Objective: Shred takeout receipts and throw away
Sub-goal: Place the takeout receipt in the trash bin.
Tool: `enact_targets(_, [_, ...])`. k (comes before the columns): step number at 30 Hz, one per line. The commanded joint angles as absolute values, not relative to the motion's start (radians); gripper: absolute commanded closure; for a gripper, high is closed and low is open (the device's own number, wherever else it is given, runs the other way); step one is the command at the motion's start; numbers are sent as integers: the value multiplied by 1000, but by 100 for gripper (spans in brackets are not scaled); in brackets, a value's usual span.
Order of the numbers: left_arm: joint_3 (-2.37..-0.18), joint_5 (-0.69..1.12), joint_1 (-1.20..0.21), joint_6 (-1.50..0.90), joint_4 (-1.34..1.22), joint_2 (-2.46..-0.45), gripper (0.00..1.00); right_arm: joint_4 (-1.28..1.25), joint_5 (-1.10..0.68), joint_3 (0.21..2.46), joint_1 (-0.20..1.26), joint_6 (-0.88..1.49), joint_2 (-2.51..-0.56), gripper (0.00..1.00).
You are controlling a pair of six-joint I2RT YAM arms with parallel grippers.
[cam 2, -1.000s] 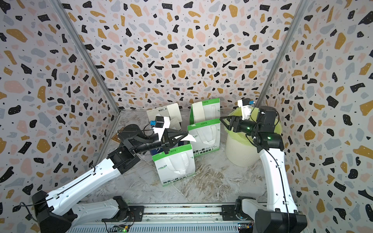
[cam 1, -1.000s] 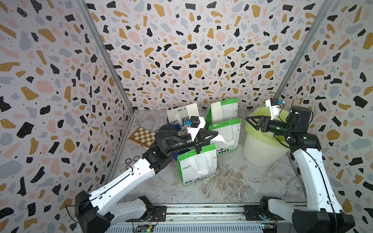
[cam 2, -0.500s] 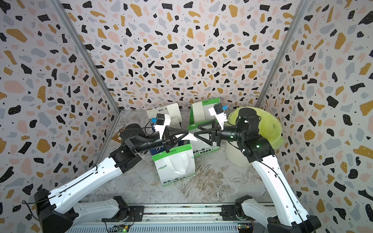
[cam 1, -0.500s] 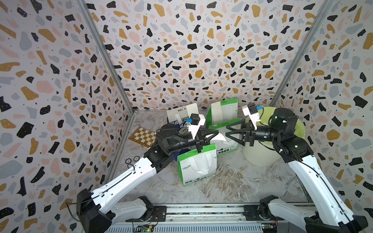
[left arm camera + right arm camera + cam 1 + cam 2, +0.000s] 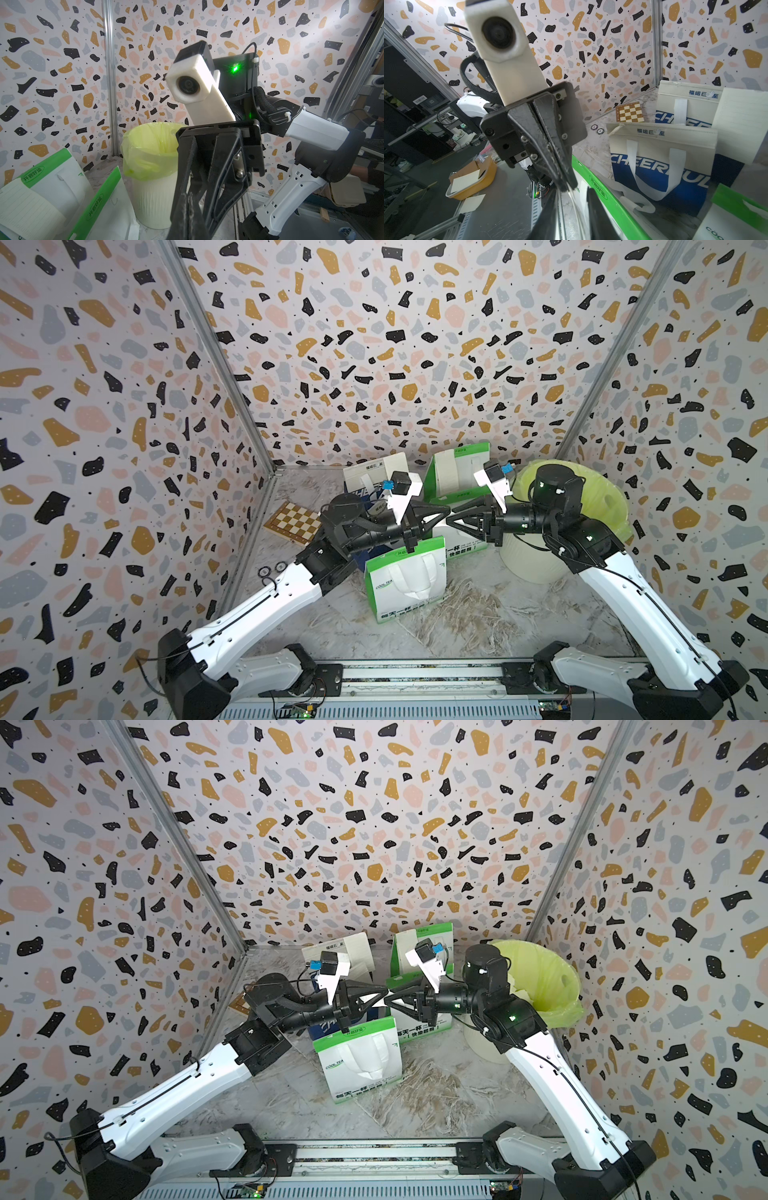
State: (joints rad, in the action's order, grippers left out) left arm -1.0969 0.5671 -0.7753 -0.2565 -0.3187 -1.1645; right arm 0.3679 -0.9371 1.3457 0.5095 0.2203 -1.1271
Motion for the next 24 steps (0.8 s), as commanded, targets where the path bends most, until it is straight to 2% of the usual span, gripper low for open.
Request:
enact_targets(1, [-1129,578,-775,-272,-368,-1161,100,367,-899,1382,515,212,-1120,88])
enact_targets(3, [-1130,580,-775,-274,-369,-1161,100,359,-870,1381,517,222,-1115,100])
enact_targets(4, [-1130,582,-776,-274,-368,-1161,100,360,-832,1387,517,230,-1112,100])
enact_targets(5, [-1132,583,-776,-274,-367,-1161,92,361,-779,1390,517,243,-1106,100])
enact_targets(6, [-1133,580,-776,-274,-366,-1161,73,365,-712,1393,516,262,-1098,100])
enact_targets(7, [-1134,569,-775,-274,-361,-1160,45,379,-636,1398,515,271,-1093,100])
enact_targets(9, [-1139,551,-775,-248,-339,-1152,1,437,-524,1428,511,278,-1097,100])
enact_targets(13, [-1166,458,-774,-124,-221,-1108,0,573,-352,1516,407,335,-1123,100])
enact_targets(19, [-1261,260,-774,47,55,-1057,0,742,-367,1542,4,453,-1126,100])
enact_targets(24, [-1337,157,-774,146,240,-1061,0,790,-286,1459,-149,441,-1117,100])
